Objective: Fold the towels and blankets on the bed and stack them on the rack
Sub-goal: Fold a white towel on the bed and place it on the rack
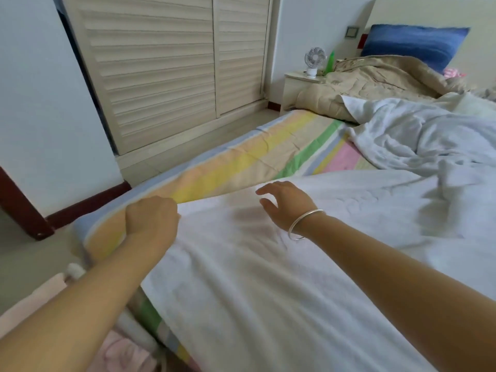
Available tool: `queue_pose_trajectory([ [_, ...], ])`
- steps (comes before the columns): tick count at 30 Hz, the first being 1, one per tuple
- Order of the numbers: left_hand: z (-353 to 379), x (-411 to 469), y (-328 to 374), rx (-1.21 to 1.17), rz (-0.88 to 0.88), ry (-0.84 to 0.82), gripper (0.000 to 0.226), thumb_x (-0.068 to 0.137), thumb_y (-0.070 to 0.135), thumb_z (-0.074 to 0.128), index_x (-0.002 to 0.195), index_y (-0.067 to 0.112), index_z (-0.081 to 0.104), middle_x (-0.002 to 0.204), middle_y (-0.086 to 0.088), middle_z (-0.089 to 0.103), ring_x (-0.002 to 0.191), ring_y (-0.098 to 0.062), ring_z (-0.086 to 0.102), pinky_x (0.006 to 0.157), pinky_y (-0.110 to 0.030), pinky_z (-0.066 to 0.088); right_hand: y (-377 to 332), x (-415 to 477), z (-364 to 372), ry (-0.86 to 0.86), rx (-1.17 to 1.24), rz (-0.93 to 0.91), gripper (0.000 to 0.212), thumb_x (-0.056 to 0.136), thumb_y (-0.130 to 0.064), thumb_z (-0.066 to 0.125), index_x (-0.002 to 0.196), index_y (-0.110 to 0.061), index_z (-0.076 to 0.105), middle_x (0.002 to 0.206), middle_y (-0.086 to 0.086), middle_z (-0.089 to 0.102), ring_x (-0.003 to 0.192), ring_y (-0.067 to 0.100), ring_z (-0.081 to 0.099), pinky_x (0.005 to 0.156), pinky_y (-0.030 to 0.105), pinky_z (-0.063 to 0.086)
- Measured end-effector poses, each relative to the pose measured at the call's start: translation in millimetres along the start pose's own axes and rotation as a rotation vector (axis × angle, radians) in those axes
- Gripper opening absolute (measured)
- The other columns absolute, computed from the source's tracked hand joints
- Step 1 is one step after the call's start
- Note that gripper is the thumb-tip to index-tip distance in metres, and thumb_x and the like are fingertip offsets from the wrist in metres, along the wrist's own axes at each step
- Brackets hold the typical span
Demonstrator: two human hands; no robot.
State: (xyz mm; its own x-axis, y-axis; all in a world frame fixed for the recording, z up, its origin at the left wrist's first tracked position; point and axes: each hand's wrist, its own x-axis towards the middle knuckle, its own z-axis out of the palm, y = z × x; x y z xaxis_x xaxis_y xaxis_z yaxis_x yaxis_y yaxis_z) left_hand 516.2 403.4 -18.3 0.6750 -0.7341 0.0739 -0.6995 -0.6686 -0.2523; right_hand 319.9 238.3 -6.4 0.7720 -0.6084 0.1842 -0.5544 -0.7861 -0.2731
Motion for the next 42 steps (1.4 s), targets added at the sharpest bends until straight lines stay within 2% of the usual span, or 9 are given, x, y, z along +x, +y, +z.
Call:
queue_pose_trajectory([
  [5,7.9,-1.5,-41.1,-0.469,-0.001,-0.246,0.049,0.090,0.067,0.045,0.090,0.019,0.056,0.090,0.001,0.062,0.080,-0.017,0.057,0.065,-0.029,0.042,-42.4,26.9,29.5,-0.118,-0.056,-0.106,0.041,0.101,-0.020,0.038,0.141,-0.026,0.044,0.141,-0.002,0.048,0.131,0.019,0.038,0.103,0.035,0.039],
  [12,31.1,-4.1,-78.3,-0.737,0.041,-0.293,0.045,0.092,0.049,0.057,0.068,0.014,0.041,0.068,0.001,0.041,0.062,-0.014,0.043,0.057,-0.028,0.030,-45.5,64.6,39.8,-0.288,-0.486,-0.009,0.048,0.097,-0.014,0.040,0.143,-0.027,0.037,0.134,0.004,0.046,0.119,0.028,0.049,0.093,0.037,0.044],
  [15,32.9,-3.9,-79.3,-0.762,0.047,-0.292,0.035,0.094,0.049,0.054,0.103,0.017,0.063,0.107,0.002,0.062,0.088,-0.011,0.055,0.074,-0.027,0.042,-37.4,73.7,37.8,-0.356,-0.597,0.021,0.040,0.097,-0.020,0.045,0.137,-0.022,0.041,0.128,0.007,0.049,0.114,0.030,0.056,0.087,0.038,0.045],
  [18,28.2,-8.9,-82.4,-0.798,0.001,-0.300,0.055,0.096,0.047,0.054,0.141,0.016,0.047,0.143,0.001,0.049,0.118,-0.015,0.051,0.092,-0.024,0.037,-30.2,86.7,29.6,-0.347,-0.637,0.054,0.028,0.096,-0.025,0.050,0.123,-0.019,0.054,0.119,0.008,0.060,0.108,0.029,0.059,0.085,0.034,0.047],
  [22,21.8,-15.0,-81.5,-0.622,0.014,-0.212,0.049,0.098,0.048,0.049,0.141,0.024,0.045,0.138,0.003,0.054,0.121,-0.017,0.053,0.095,-0.029,0.044,-42.8,125.2,12.0,-0.063,-0.402,0.111,0.026,0.097,-0.029,0.049,0.114,-0.014,0.061,0.117,0.011,0.058,0.103,0.034,0.059,0.086,0.037,0.048],
  [27,11.4,-12.3,-74.3,-0.152,-0.053,-0.253,0.021,0.100,0.034,0.048,0.113,0.022,0.060,0.100,0.005,0.062,0.081,-0.012,0.055,0.049,-0.024,0.030,-81.3,146.8,25.7,0.134,-0.269,0.055,0.022,0.097,-0.020,0.050,0.109,-0.006,0.061,0.116,0.014,0.052,0.097,0.037,0.059,0.077,0.036,0.044],
  [31,9.1,-8.5,-69.7,-0.028,-0.085,-0.331,0.018,0.097,0.028,0.054,0.113,0.022,0.060,0.107,0.004,0.062,0.091,-0.014,0.058,0.061,-0.024,0.036,-77.2,133.6,61.0,0.112,-0.190,0.086,0.023,0.097,-0.019,0.048,0.111,-0.007,0.062,0.115,0.013,0.052,0.101,0.035,0.057,0.081,0.036,0.044],
  [37,-9.7,-2.7,-36.8,-0.143,-0.040,-0.026,0.034,0.090,0.014,0.052,0.123,0.015,0.041,0.116,-0.003,0.050,0.107,-0.021,0.050,0.078,-0.030,0.038,-38.3,103.6,78.6,0.057,0.141,-0.009,0.050,0.089,-0.001,0.041,0.131,-0.025,0.050,0.127,-0.001,0.052,0.099,0.023,0.062,0.087,0.037,0.048],
  [42,-16.6,37.5,56.1,-0.427,0.199,0.229,0.033,0.090,0.015,0.050,0.122,0.021,0.049,0.121,0.001,0.052,0.110,-0.021,0.048,0.089,-0.031,0.038,40.1,95.5,35.0,0.205,0.004,0.171,0.057,0.085,0.005,0.041,0.134,-0.023,0.048,0.135,0.003,0.046,0.118,0.026,0.050,0.092,0.040,0.047],
])
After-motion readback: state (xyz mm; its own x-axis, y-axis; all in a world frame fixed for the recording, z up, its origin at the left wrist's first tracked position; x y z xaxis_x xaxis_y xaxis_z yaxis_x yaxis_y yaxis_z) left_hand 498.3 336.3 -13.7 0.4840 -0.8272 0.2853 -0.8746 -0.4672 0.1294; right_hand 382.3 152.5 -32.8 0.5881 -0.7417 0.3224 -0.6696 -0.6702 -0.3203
